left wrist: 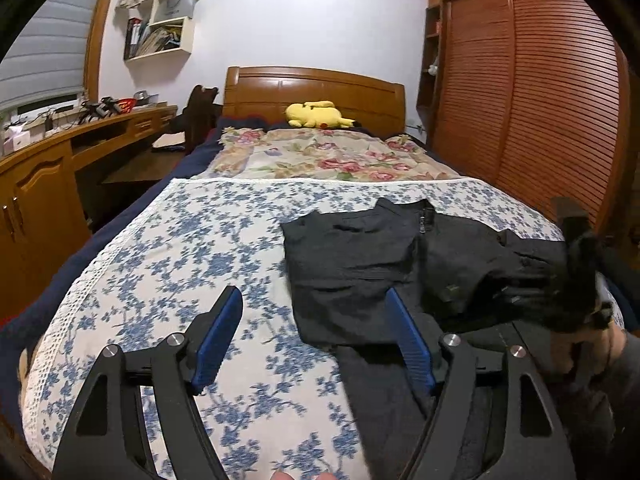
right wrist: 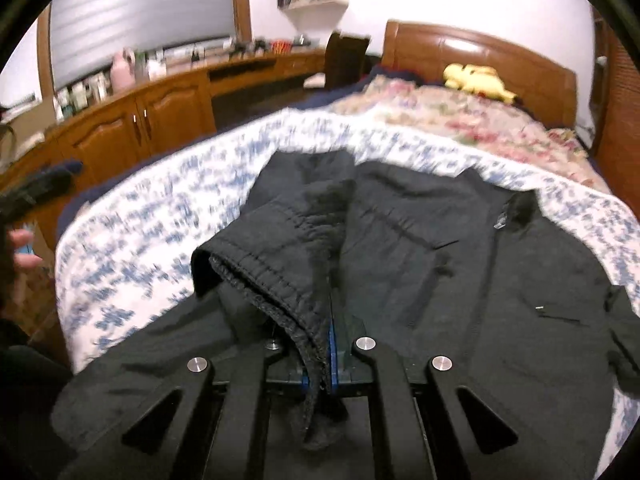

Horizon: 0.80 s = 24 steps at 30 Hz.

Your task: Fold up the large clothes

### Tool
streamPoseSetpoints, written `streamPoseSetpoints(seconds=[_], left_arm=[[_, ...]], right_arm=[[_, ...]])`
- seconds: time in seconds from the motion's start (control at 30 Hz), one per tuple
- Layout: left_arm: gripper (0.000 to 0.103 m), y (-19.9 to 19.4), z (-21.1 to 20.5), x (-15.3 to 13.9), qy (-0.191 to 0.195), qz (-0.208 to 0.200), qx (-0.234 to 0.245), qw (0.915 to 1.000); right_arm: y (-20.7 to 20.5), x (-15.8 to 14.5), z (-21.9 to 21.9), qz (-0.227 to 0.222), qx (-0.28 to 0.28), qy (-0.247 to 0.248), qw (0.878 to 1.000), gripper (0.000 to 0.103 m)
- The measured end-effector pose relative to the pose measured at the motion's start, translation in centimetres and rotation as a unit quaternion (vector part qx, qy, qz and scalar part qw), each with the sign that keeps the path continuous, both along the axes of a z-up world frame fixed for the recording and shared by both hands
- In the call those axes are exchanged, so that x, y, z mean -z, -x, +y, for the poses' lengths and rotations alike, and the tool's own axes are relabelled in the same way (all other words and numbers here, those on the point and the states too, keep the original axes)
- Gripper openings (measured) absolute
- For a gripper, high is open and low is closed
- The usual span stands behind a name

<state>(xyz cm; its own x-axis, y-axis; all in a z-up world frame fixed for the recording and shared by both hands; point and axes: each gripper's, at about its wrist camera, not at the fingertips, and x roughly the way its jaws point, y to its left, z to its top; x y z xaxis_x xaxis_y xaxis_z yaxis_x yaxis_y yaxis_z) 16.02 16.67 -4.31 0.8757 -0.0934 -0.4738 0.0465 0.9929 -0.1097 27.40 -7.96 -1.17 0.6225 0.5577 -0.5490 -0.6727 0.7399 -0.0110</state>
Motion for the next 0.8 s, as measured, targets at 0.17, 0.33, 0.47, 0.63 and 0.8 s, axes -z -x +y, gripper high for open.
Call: streamPoseSetpoints(seconds=[0.17, 0.33, 0.47, 0.63, 0.8], left_arm=[[0.075, -0.5, -2.0, -0.3, -0.002, -0.001, 0.016, 0.9999], [0.075, -1.0, -4.0, -0.5, -0.003, -0.003, 0.035, 0.9994], [0.075, -1.6, -5.3, -0.4, -0.002, -0.001, 0.045, 0.9990], [0.075, -2.2, -6.8, -0.6, 0.003, -0.002, 0.058, 0.9983], [0.075, -2.9, -8.3, -0.6, 0.004, 0.000, 0.067, 0.9977]], right_arm=[[2.9, -1.6, -4.4, -0.024, 0.022, -0.029, 0.999, 0.006], [4.3, -0.8, -7.5, -0.008, 0.040, -0.044, 0.998, 0.006], [5.2, -0.2, -8.4, -0.020, 0.065, -0.030, 0.997, 0.006], [5.1, -0.5, -9.7, -0.016, 0.104, -0.030, 0.994, 0.006], [5.0, 0.3, -11.1, -0.008, 0.153, -0.016, 0.988, 0.006]])
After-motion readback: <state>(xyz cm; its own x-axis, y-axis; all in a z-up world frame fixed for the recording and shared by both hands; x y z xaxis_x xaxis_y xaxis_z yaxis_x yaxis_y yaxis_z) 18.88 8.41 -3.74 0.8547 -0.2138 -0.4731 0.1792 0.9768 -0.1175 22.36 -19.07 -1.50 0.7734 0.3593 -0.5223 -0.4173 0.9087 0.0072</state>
